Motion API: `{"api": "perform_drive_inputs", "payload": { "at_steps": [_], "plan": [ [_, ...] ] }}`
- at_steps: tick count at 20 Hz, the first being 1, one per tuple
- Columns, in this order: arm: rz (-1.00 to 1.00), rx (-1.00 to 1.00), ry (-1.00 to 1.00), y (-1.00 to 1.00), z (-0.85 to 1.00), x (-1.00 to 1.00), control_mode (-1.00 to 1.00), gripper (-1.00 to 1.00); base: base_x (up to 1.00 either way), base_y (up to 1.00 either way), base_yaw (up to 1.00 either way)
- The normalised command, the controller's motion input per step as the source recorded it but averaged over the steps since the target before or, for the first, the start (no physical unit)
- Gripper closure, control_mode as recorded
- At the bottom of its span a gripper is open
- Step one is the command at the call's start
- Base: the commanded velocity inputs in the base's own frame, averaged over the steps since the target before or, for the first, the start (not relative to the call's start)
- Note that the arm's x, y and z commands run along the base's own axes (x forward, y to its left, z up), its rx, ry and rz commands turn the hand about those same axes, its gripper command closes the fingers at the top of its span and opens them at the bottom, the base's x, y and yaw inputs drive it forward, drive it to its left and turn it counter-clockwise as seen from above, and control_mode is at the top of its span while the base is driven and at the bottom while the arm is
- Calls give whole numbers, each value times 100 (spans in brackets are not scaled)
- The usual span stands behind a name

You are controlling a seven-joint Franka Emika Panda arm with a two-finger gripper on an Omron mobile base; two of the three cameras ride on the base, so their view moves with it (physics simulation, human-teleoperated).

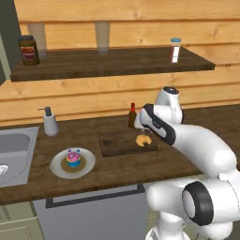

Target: From the different types of pastries on the counter, select a croissant and place it on the cutting board. Then retrieve a jar of jam from the cabinet and place it alongside the croissant on the cutting board.

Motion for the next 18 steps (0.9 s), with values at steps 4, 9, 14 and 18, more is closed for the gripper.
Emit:
{"api": "perform_drive_inputs", "payload": {
  "at_steps": [4, 9, 14, 18],
  "plan": [
    [23, -3, -42, 0, 5, -100, -100, -100, 0, 0, 0],
    [22, -10, -54, 0, 41, -84, -100, -100, 0, 0, 0],
    [12, -11, -56, 0, 51, -83, -100, -100, 0, 0, 0],
    [1, -8, -50, 0, 56, -88, -100, -100, 0, 0, 0]
  ]
}}
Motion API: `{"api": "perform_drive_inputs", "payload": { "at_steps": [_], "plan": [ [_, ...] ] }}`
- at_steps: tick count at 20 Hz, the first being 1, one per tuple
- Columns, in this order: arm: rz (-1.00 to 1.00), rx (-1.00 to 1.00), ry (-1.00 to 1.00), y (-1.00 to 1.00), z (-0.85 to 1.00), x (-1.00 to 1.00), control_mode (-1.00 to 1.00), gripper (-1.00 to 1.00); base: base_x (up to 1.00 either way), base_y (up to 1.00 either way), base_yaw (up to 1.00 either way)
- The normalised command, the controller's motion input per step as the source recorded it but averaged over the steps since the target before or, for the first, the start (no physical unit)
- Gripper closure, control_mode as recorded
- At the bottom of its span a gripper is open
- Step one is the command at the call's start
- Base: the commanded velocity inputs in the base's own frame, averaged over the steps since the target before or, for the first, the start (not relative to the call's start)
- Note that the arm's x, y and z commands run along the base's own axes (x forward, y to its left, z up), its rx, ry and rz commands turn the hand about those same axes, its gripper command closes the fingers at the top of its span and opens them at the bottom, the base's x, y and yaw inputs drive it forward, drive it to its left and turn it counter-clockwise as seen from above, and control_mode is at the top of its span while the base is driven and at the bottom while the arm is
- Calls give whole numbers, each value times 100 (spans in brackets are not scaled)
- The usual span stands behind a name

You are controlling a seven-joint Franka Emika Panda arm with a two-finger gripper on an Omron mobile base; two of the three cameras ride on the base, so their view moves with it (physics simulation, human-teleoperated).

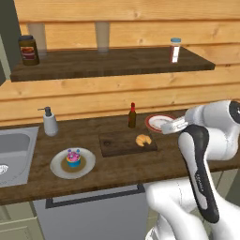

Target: From the different types of pastries on the counter, select a croissant and place it on the cutting board. Then retrieve a jar of jam from the cabinet and place it alongside the croissant on the cutting board.

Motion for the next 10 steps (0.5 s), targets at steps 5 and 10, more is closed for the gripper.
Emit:
{"api": "perform_drive_inputs", "payload": {
  "at_steps": [5, 10],
  "plan": [
    [0, -6, -39, 0, 19, -100, -100, -100, 0, 0, 0],
    [-12, -6, -24, 23, -1, -100, -100, -100, 0, 0, 0]
  ]
}}
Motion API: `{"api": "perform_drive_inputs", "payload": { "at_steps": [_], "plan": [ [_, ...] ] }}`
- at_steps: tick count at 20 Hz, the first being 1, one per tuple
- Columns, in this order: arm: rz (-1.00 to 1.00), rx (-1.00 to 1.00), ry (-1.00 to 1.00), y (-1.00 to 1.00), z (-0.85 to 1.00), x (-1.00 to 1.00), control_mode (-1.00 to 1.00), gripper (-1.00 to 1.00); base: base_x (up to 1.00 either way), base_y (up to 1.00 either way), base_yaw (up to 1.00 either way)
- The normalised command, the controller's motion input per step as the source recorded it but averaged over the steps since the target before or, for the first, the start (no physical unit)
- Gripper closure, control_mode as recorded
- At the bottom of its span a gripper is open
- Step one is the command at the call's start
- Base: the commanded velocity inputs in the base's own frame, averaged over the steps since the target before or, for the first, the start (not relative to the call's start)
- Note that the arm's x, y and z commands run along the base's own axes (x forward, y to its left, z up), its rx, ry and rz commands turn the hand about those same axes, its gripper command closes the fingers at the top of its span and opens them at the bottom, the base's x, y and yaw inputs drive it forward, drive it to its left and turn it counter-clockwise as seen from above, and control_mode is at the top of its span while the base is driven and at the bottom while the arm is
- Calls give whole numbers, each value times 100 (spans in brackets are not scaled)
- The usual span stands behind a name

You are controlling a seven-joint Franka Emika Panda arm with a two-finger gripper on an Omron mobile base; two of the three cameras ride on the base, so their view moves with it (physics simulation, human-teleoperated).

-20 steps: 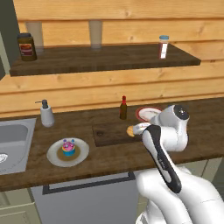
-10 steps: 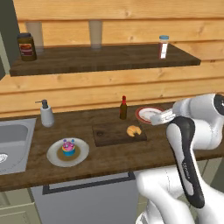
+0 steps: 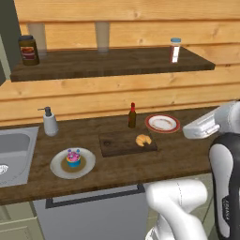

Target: From the different types of pastries on the counter, select a croissant and place it on the cutting board. Then retrieve a jar of jam from the cabinet and place it alongside the croissant on the cutting board.

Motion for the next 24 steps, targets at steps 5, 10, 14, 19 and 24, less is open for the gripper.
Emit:
{"api": "perform_drive_inputs", "payload": {
  "at_steps": [5, 10, 14, 19, 24],
  "plan": [
    [-21, 0, -16, 49, -15, -100, -100, -100, 0, 0, 0],
    [-16, 0, -17, 14, -34, -100, -100, -100, 0, 0, 0],
    [-6, 0, -13, 0, -3, -63, -100, -100, 0, 0, 0],
    [0, 0, 0, 0, 0, 0, 100, -100, -8, 0, 0],
    [0, 0, 0, 0, 0, 0, 100, -100, -94, 22, 0]
  ]
}}
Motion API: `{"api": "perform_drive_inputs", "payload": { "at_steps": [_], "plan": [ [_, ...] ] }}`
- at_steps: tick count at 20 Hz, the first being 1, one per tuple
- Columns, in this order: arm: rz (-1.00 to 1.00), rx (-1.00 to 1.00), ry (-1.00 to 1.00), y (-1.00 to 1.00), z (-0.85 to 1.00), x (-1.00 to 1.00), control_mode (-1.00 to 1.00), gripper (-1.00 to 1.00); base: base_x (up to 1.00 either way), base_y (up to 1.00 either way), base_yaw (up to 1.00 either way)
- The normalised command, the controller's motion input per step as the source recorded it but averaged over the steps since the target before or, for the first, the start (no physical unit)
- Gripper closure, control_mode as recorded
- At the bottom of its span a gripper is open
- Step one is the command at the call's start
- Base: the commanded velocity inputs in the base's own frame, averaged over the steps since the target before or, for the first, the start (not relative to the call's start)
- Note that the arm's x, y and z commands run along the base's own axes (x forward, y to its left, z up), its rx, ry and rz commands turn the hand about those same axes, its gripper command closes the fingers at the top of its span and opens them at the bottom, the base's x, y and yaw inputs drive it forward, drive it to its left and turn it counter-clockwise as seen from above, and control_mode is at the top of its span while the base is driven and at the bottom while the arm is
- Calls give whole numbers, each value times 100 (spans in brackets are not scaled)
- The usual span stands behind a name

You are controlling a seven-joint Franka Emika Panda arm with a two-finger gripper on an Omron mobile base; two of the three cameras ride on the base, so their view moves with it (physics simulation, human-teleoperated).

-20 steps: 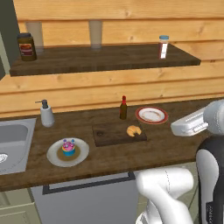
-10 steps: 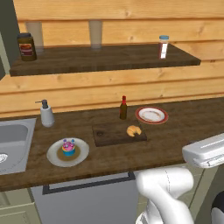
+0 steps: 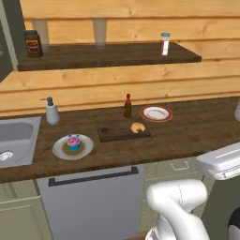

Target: From the different types of pastries on the counter, select a croissant and place it on the cutting board. Then retrieve a jar of jam from the cabinet and place it alongside the croissant on the cutting board.

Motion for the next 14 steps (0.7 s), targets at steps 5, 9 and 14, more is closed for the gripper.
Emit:
{"api": "perform_drive_inputs", "payload": {
  "at_steps": [5, 9, 14],
  "plan": [
    [0, 0, 0, 0, 0, 0, 100, -100, -95, 77, -1],
    [0, 0, 0, 0, 0, 0, 100, -100, -67, 100, 0],
    [0, 0, 0, 0, 0, 0, 100, -100, -21, 100, 0]
  ]
}}
